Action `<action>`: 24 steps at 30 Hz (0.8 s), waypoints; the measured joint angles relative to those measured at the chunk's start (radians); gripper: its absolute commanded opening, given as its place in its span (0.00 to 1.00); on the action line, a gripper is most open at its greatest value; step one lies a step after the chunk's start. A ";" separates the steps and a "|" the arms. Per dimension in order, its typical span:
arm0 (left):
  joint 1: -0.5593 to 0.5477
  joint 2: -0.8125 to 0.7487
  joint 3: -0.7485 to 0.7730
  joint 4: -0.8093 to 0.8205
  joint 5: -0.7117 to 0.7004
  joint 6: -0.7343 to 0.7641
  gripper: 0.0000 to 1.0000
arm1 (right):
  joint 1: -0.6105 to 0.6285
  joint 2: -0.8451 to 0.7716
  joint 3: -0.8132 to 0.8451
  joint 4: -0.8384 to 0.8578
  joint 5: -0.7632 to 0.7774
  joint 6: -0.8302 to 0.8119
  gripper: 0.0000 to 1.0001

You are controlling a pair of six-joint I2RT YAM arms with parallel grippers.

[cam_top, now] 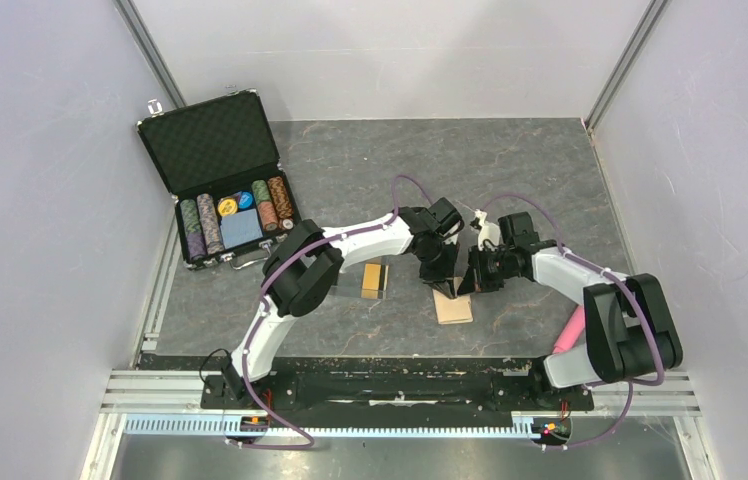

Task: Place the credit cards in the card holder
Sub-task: Close the card holder at the center of the board.

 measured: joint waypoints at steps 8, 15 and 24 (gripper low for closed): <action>-0.011 -0.008 0.001 0.007 -0.027 0.016 0.14 | 0.003 -0.063 -0.003 0.009 0.020 0.005 0.12; -0.021 -0.039 -0.018 0.033 -0.087 0.029 0.28 | -0.009 -0.108 -0.003 0.051 -0.003 0.042 0.13; -0.021 -0.095 -0.055 0.044 -0.149 0.039 0.66 | -0.035 -0.128 -0.003 0.055 -0.004 0.061 0.33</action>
